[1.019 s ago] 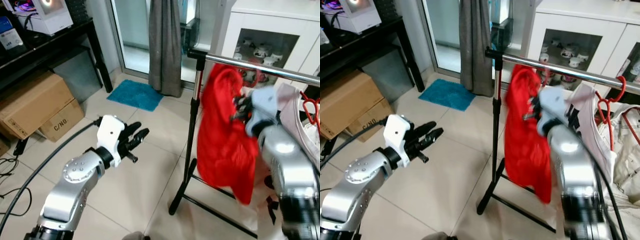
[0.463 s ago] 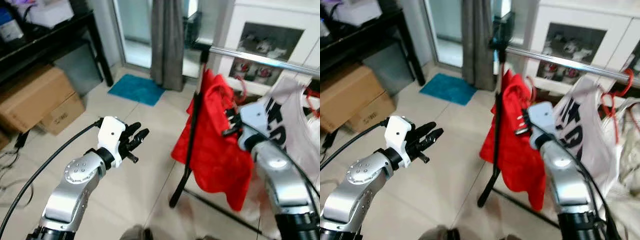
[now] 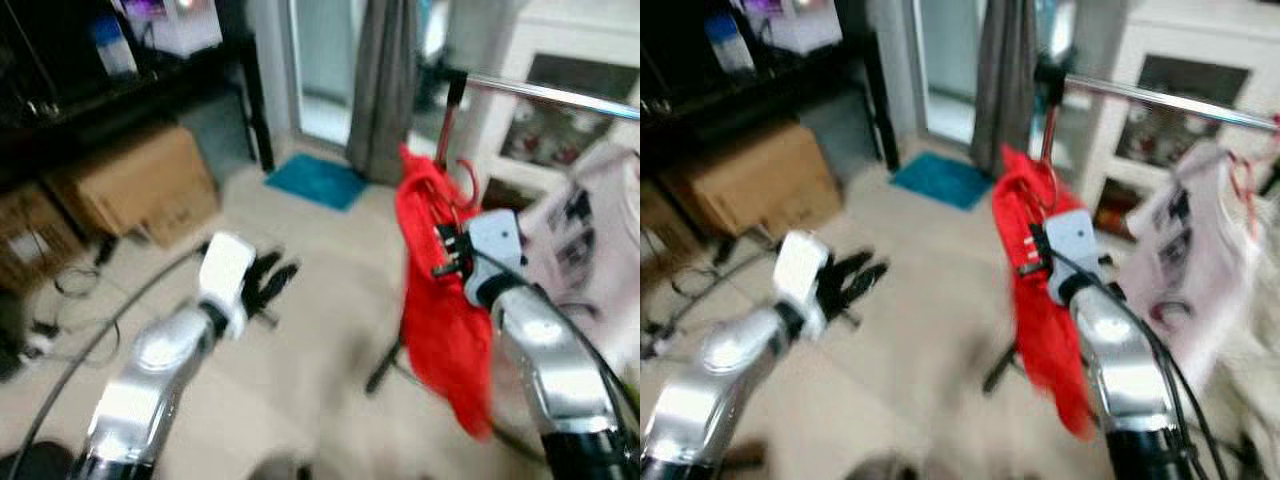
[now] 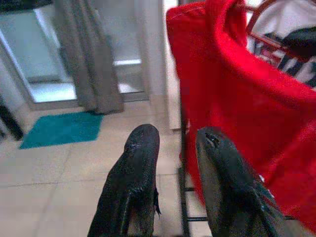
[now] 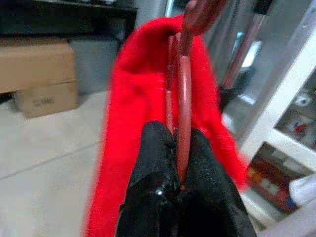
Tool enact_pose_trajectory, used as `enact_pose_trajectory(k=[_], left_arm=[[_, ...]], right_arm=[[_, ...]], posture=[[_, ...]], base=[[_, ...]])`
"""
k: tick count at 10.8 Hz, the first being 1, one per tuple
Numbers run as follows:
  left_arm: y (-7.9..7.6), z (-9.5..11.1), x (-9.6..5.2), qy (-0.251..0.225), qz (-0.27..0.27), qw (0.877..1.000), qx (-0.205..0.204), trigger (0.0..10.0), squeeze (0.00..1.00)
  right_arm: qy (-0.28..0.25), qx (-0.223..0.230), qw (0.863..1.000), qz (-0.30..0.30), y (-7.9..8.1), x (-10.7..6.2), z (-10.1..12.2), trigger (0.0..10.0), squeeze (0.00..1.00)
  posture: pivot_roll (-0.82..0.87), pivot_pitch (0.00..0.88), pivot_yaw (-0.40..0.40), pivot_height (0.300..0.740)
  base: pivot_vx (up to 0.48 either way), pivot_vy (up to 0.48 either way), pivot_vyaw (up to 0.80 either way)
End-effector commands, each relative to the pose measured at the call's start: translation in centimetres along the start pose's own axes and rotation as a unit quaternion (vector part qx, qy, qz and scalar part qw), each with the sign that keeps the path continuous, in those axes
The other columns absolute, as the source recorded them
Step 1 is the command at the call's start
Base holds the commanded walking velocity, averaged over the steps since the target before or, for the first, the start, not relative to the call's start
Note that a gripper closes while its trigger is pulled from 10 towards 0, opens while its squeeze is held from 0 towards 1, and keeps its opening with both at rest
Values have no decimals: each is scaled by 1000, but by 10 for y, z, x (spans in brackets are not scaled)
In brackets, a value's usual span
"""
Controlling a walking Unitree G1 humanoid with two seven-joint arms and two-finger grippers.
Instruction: Hang hanger
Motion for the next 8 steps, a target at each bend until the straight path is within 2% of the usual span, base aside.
enact_pose_trajectory(k=[1,2,3,4,5,8], left_arm=[[2,4,1,-7,-2,1000,-8,10000,35],[5,5,6,-6,2,1000,-22,10000,1000],[9,5,15,-4,13,999,-43,10000,1000],[9,5,22,-7,16,997,-76,10000,965],[4,10,32,-26,-1,989,-143,10000,0],[-14,13,40,-39,-65,971,-226,10000,0]], right_arm=[[-41,4,999,35,13,0,20,0,0],[-63,22,995,79,29,-3,30,0,0],[-82,30,988,125,45,-7,39,0,0],[-90,27,983,156,55,-10,43,0,0],[-105,31,976,186,65,-15,50,0,0],[-115,26,969,216,73,-21,56,0,0]], posture=[[-2,3,75,740],[-1,0,74,740],[-1,0,75,740],[-6,0,79,740],[-10,0,81,740],[-16,0,89,740]], base=[[0,0,0],[0,0,0],[0,0,0],[0,0,0],[0,0,0],[0,0,0]])
Point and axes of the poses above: a point about 5 cm out from each wrist's last joint towards the gripper, its own x axis pointing out of the wrist towards the gripper, its own z axis along the axis of the wrist's last joint, y = z × x, the point moved 5 cm from there along x, pointing out of the wrist towards the gripper, and after that the axes turned 4 degrees about -x, right-handed, at the moved point
